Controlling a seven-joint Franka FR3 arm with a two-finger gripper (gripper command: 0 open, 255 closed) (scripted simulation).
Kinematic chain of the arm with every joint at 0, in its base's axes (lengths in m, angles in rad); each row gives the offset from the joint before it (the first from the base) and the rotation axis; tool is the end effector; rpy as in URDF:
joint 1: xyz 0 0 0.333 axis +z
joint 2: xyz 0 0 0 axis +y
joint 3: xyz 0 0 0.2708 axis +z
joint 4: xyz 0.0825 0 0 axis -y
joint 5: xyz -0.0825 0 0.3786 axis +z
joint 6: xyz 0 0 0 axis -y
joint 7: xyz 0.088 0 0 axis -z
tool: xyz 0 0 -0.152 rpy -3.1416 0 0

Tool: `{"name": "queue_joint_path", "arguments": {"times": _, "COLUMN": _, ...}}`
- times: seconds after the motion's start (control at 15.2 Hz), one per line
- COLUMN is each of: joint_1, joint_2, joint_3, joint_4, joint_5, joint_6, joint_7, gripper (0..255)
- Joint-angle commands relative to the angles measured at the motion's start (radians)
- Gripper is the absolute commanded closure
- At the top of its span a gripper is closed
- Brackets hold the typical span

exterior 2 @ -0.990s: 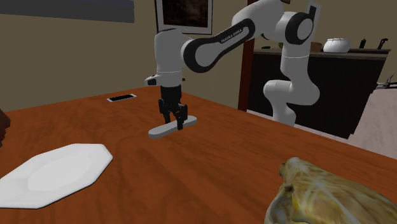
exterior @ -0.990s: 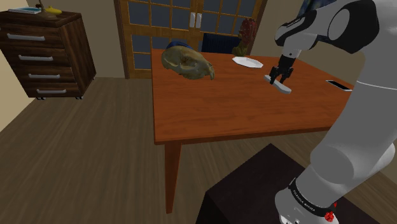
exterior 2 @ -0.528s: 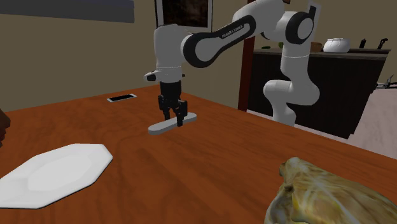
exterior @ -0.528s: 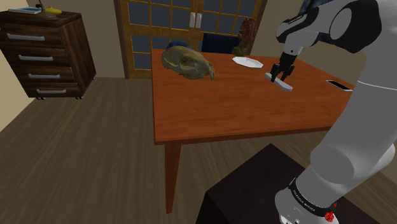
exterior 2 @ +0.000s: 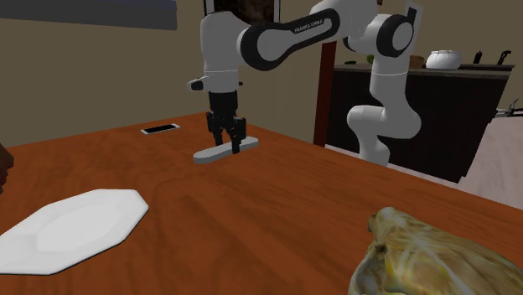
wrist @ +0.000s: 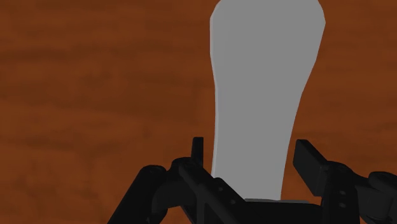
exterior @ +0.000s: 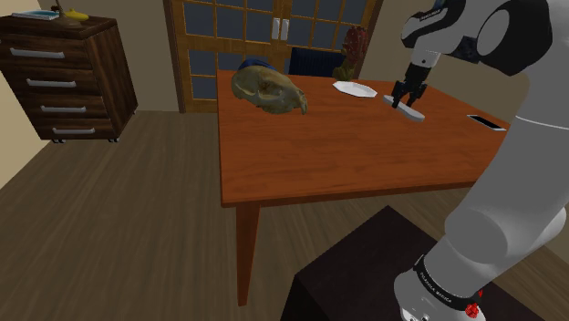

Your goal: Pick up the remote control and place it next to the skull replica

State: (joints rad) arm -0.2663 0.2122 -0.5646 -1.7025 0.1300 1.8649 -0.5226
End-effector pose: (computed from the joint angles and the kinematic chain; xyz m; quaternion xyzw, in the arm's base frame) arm 0.4260 -0.4244 0.3923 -0.9857 0.1681 0.0025 0.0092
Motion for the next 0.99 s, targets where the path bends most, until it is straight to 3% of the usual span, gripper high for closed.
{"name": "queue_joint_path", "arguments": {"times": 0.0, "joint_1": 0.001, "joint_2": -0.011, "joint_3": -0.002, "joint_4": 0.017, "joint_5": -0.007, "joint_6": -0.026, "joint_7": 0.003, "gripper": 255}}
{"name": "queue_joint_path", "arguments": {"times": 0.92, "joint_1": -0.012, "joint_2": -0.006, "joint_3": -0.008, "joint_4": 0.211, "joint_5": -0.007, "joint_6": -0.216, "joint_7": 0.008, "gripper": 255}}
